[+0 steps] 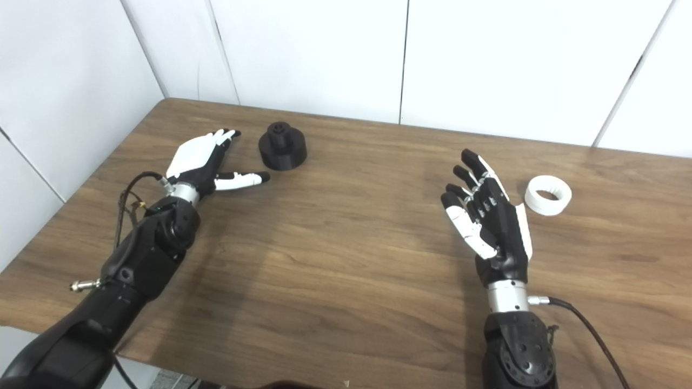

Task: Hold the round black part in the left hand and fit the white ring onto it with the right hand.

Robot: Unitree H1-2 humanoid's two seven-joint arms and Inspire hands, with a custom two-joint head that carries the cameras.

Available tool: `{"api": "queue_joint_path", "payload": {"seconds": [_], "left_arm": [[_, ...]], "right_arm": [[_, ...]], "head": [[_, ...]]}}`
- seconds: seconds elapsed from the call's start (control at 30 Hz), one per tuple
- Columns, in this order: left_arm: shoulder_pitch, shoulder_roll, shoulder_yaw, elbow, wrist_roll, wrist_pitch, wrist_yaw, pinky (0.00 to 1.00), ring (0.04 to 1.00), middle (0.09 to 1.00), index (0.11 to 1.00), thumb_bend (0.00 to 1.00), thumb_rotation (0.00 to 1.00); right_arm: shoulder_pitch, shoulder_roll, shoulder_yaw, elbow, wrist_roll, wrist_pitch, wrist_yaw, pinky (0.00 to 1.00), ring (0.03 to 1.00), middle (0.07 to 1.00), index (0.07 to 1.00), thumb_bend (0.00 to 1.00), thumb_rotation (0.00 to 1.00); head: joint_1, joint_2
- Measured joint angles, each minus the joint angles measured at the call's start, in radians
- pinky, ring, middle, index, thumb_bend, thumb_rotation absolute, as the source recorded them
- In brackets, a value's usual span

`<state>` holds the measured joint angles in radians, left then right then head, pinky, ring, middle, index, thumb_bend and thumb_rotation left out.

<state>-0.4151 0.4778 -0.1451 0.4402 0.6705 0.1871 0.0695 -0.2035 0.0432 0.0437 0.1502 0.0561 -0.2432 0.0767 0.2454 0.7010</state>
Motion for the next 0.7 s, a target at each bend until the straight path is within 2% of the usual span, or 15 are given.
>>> {"api": "queue_joint_path", "payload": {"seconds": [0.2, 0.7], "left_arm": [[-0.017, -0.009, -0.011, 0.021, 0.0, 0.0, 0.011, 1.0, 1.0, 1.0, 0.93, 1.0, 0.72], [-0.031, -0.022, -0.021, 0.036, -0.003, -0.005, 0.035, 1.0, 1.0, 1.0, 0.925, 1.0, 0.69]], "right_arm": [[0.001, 0.0, 0.0, -0.001, -0.001, 0.0, -0.002, 0.76, 0.872, 0.908, 0.857, 0.59, 0.4], [0.006, 0.0, 0.0, -0.009, -0.005, 0.002, -0.006, 0.76, 0.874, 0.912, 0.855, 0.63, 0.43]], "head": [[-0.005, 0.0], [-0.014, 0.003]]}}
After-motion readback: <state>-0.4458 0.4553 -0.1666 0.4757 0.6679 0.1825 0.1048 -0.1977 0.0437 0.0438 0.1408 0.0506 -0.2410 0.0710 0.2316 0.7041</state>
